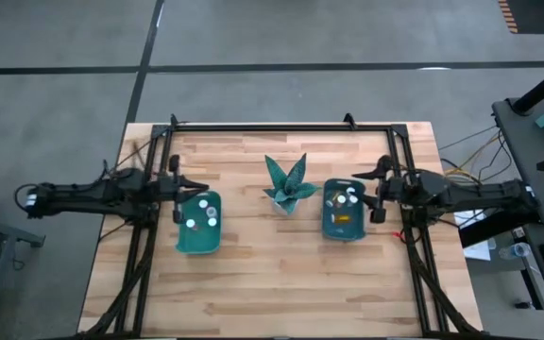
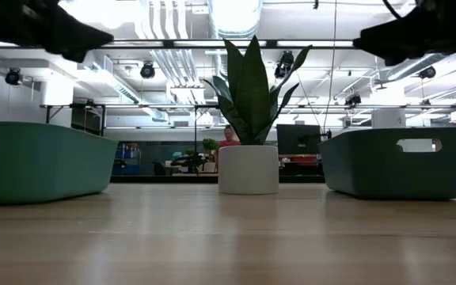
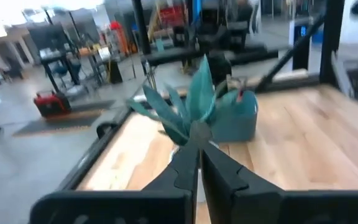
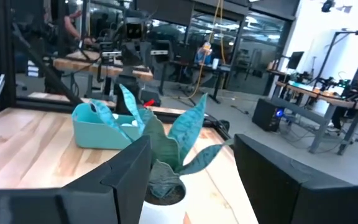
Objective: Pick and place medicine bottles into bin by pill shape (circle, oval)
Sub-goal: Return to Home Position
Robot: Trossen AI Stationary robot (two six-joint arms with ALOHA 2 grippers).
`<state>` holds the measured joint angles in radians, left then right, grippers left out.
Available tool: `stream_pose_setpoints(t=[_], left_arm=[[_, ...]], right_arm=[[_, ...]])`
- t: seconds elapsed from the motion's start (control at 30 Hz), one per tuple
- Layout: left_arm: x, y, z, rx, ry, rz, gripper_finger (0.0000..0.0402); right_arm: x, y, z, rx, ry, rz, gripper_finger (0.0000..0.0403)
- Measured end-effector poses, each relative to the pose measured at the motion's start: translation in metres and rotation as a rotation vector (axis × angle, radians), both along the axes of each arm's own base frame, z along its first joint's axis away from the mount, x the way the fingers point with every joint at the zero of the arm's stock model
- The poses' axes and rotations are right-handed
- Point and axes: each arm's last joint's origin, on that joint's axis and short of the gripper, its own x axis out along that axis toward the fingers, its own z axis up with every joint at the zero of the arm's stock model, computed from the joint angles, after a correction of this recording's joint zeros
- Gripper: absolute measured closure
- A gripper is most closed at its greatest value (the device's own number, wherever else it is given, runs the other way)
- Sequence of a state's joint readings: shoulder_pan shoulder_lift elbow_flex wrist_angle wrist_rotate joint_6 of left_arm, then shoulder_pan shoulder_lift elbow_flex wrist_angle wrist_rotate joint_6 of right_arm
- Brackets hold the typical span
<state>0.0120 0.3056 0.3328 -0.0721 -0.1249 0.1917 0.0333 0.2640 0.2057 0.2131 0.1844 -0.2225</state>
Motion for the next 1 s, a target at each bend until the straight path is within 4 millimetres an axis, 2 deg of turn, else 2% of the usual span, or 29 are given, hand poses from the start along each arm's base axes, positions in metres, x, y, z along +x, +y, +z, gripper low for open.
stream_pose_setpoints(t=[0.33, 0.7, 0.9, 1.0], left_arm=[[-0.026, 0.000, -0.022, -0.002, -0.163, 0.005, 0.0401], [-0.018, 0.000, -0.037, -0.055, -0.110, -0.001, 0.0402], [-0.013, -0.001, -0.060, -0.082, -0.117, -0.019, 0.0402], [-0.009, -0.001, -0.072, -0.080, -0.126, -0.024, 0.0401]], right_arm=[[-0.028, -0.002, -0.007, 0.021, -0.017, -0.009, 0.0182], [-0.025, -0.002, -0.016, 0.021, 0.033, -0.015, 0.0182], [-0.022, -0.001, -0.025, 0.031, 0.032, 0.005, 0.0182], [-0.018, -0.001, -0.038, 0.032, 0.042, 0.005, 0.0182]])
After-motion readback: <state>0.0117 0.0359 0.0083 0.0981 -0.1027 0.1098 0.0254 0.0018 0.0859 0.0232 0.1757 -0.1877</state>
